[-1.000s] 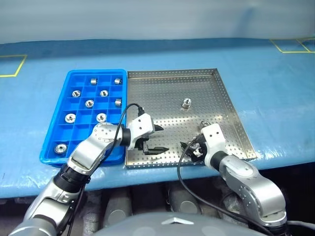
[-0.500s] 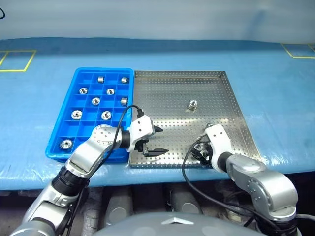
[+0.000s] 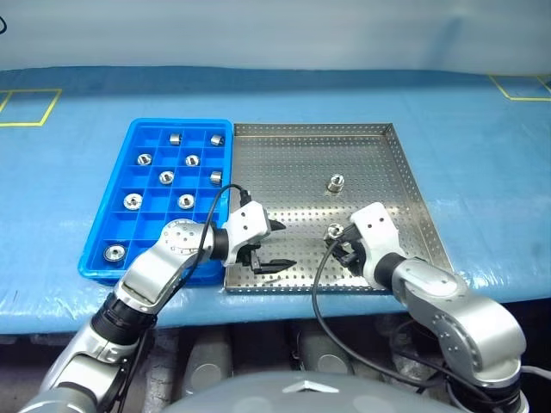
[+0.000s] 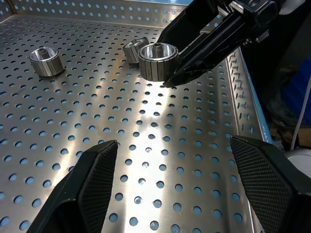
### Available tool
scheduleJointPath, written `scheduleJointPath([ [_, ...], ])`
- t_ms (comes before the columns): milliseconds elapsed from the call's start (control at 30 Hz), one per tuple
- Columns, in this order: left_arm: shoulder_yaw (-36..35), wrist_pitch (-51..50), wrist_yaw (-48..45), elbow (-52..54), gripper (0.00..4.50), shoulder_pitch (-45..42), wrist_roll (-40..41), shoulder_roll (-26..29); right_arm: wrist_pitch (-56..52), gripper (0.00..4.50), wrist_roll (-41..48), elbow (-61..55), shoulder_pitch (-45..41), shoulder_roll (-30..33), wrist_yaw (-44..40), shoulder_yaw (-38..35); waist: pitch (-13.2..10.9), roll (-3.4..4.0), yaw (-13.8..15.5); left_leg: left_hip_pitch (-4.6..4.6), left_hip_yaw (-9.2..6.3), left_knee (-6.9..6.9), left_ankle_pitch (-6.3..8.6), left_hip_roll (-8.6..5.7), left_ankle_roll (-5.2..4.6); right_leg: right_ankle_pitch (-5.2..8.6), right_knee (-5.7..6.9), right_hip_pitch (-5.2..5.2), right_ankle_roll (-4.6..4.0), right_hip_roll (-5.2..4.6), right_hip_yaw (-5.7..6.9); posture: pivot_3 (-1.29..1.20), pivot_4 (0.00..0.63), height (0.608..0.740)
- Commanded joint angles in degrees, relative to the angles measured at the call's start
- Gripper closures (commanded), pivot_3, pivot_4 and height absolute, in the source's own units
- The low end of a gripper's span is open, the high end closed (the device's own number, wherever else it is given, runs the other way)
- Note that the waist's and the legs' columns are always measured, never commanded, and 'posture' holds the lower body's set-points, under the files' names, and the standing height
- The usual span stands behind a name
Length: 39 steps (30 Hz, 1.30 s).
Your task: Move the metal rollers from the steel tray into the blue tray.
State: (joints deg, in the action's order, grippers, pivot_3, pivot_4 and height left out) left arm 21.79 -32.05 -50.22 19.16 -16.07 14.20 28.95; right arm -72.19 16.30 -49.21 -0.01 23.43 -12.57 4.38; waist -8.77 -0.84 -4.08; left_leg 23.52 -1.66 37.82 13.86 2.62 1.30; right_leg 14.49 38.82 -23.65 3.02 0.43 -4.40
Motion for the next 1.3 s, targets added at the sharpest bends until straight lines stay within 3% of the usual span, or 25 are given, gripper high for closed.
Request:
scheduleJointPath([
  [33, -3.6, -0.9, 2.1, 5.7, 0.44, 0.7, 1.5, 0.2, 10.7, 2.85, -4.4, 4.4, -2.3, -0.3, 2.1, 2.9, 0.0, -0.01, 0.0, -0.01, 0.01, 0.01, 0.0, 0.0, 0.0, 0.0, 0.0, 0.0, 0.0, 0.0, -0.01, -0.04, 0.15, 0.74],
  [133, -7.1, -2.2, 5.2, 8.9, 0.44, 2.8, 1.9, 0.5, 15.9, 2.85, -7.3, 9.6, -5.1, -1.2, 2.9, 6.4, 0.0, 0.0, 0.0, -0.04, 0.02, 0.01, 0.0, 0.0, 0.0, -0.01, 0.01, 0.01, 0.01, 0.01, -0.02, -0.01, 0.15, 0.74],
  [333, -22.0, -5.6, 15.5, 16.1, 0.44, 9.1, 1.4, 1.9, 21.4, 2.85, -9.0, 18.7, -13.6, -6.8, 1.8, 11.6, -0.1, 0.01, 0.7, -0.02, -0.06, -0.07, 0.0, 0.05, 0.0, -0.01, 0.05, -0.04, -0.03, 0.06, 0.03, 0.1, 0.15, 0.74],
  [467, -29.0, -8.5, 17.4, 21.0, 0.44, 13.9, 4.3, 2.9, 24.0, 2.85, -9.3, 23.8, -18.6, -8.9, -1.2, 14.7, -0.1, -0.01, 2.5, -0.01, -0.09, -0.17, 0.0, 0.04, 0.01, 0.01, 0.0, -0.04, -0.09, 0.02, 0.12, 0.18, 0.15, 0.74],
  [967, -42.9, -12.5, 29.0, 34.1, 0.44, 29.7, 5.1, -1.6, 34.6, 2.85, -11.0, 41.4, -30.2, -18.5, -11.0, 25.1, -0.1, -0.01, 9.8, 0.0, -0.24, -0.24, -0.04, 0.04, 0.07, -0.04, -0.04, -0.02, -0.43, -0.04, 0.37, 0.4, 0.15, 0.74],
  [1300, -44.0, -11.7, 30.9, 36.1, 0.44, 34.1, 6.3, -3.6, 41.4, 2.85, -13.3, 51.8, -34.0, -25.0, -14.7, 28.0, -0.1, 0.01, 11.8, -0.03, -0.3, -0.34, -0.12, 0.05, 0.22, 0.05, -0.02, -0.04, -0.41, -0.02, 0.46, 0.43, 0.15, 0.74],
])
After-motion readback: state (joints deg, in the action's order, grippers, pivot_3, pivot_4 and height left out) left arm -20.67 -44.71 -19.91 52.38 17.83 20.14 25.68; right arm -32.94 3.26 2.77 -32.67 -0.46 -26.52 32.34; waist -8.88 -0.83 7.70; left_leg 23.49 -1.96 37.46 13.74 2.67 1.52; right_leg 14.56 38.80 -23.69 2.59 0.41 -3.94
